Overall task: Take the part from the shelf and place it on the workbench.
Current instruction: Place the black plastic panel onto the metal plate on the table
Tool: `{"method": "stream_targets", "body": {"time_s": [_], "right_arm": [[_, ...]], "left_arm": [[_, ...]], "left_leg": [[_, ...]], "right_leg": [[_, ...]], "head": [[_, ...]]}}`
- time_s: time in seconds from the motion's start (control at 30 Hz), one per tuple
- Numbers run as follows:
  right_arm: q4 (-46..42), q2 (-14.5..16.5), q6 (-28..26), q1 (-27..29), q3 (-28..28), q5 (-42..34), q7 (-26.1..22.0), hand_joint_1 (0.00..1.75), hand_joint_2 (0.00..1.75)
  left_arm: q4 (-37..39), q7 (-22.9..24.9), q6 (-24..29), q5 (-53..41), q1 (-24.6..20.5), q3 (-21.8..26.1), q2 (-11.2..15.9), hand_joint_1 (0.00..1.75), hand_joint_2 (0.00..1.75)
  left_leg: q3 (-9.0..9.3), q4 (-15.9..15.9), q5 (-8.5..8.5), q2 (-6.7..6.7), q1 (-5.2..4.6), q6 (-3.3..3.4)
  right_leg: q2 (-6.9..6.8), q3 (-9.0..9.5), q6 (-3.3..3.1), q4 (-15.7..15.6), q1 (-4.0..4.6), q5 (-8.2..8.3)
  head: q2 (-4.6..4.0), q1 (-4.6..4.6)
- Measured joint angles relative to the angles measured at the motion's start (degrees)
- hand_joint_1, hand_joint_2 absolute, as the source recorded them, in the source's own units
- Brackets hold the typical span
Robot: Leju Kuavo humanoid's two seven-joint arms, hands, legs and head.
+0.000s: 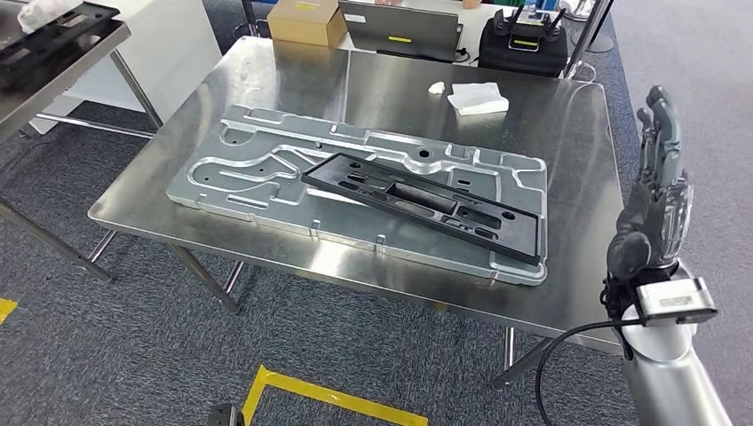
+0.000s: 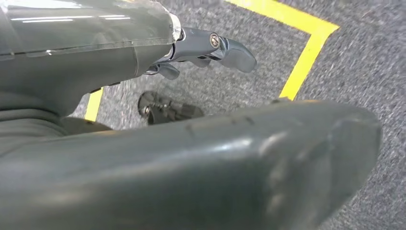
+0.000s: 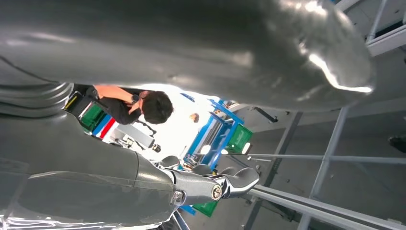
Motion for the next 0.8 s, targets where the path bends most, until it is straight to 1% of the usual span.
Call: {"method": "stream_targets", "body": {"time_s": [0.1, 0.23, 0.33, 0.5, 0.6, 0.63, 0.67, 0.7, 0.73, 0.8], "right_arm": [[-2.4, 0.0, -1.49, 3.19, -0.21, 1.49, 0.22, 0.0, 0.0], [-4.74, 0.03, -2.75, 8.13, -1.5, 2.51, 0.04, 0.0, 0.0], [-5.7, 0.11, -2.55, 10.26, -2.49, 2.7, -0.13, 0.0, 0.0], [-6.57, 1.04, -2.31, 12.79, -3.53, 4.37, -0.21, 0.0, 0.0], [-7.21, 1.5, -2.31, 13.78, -3.96, 4.83, -0.21, 0.0, 0.0], [-7.48, 1.58, -2.28, 13.99, -4.14, 4.96, -0.19, 0.0, 0.0], [-7.76, 1.63, -2.24, 14.19, -4.35, 5.07, -0.16, 0.0, 0.0], [-8.03, 1.66, -2.17, 14.38, -4.61, 5.18, -0.13, 0.0, 0.0], [-8.2, 1.67, -2.11, 14.62, -4.87, 5.27, -0.09, 0.0, 0.0], [-8.32, 1.67, -1.99, 15.54, -5.45, 5.27, -0.11, 0.0, 0.0]], "left_arm": [[-0.01, -2.32, 1.35, -1.27, -0.48, -0.66, -0.07, 0.0, 0.0], [-0.02, -5.48, -1.16, -2.27, -0.97, -1.57, -0.1, 0.0, 0.0], [-0.01, -4.75, -0.48, -2.37, -1.3, -1.86, -0.13, 0.0, 0.0], [0.0, -3.4, -0.9, -1.78, -1.26, -1.96, -0.05, 0.0, 0.0], [0.0, -3.19, -1.2, -1.29, -1.16, -1.96, -0.01, 0.0, 0.0], [0.0, -3.12, -1.23, -1.24, -1.17, -1.96, -0.03, 0.0, 0.0], [0.0, -3.03, -1.24, -1.22, -1.19, -1.96, -0.04, 0.0, 0.0], [0.0, -2.89, -1.24, -1.19, -1.19, -1.96, -0.06, 0.0, 0.0], [0.0, -2.73, -1.21, -1.17, -1.16, -1.96, -0.08, 0.0, 0.0], [0.0, -2.45, -0.99, -1.24, -0.96, -1.96, -0.06, 0.0, 0.0]], "left_leg": [[0.03, 0.0, 0.0, 0.01, 0.0, 0.0], [0.03, 0.0, -0.01, 0.0, 0.0, 0.02], [0.02, 0.09, -0.1, 0.04, -0.06, 0.11], [-0.07, 0.41, -0.34, 0.04, -0.21, 0.53], [-0.15, 0.5, -0.17, 0.05, -0.37, 0.94], [-0.01, 0.17, 0.17, 0.12, -0.19, 1.17], [0.18, -0.31, 0.62, 0.24, -0.03, 1.45], [0.31, -0.82, 1.01, 0.38, 0.16, 1.73], [0.39, -1.22, 1.32, 0.53, 0.34, 1.93], [0.19, -1.27, 1.48, 0.67, 0.28, 2.09]], "right_leg": [[-0.01, 0.03, 0.0, 0.0, 0.0, 0.0], [-0.03, 0.06, 0.01, -0.01, -0.02, -0.01], [0.04, 0.08, 0.04, -0.05, -0.09, 0.01], [0.03, 0.13, 0.33, -0.08, -0.26, -0.02], [0.06, 0.18, 0.75, -0.16, -0.39, 0.22], [0.08, 0.19, 0.96, -0.19, -0.39, 0.23], [0.04, 0.05, 1.18, 0.17, -0.37, -0.2], [-0.01, -0.48, 1.37, 1.4, -0.36, -1.32], [-0.08, -1.48, 1.55, 3.76, -0.39, -3.07], [-0.18, -4.41, 1.98, 10.9, -0.62, -7.05]], "head": [[0.0, 0.0], [0.0, 0.0], [0.0, 0.0], [-0.01, 0.0], [0.0, 0.0], [0.0, 0.0], [0.0, 0.01], [0.0, 0.01], [0.0, 0.02], [-0.01, 0.02]]}}
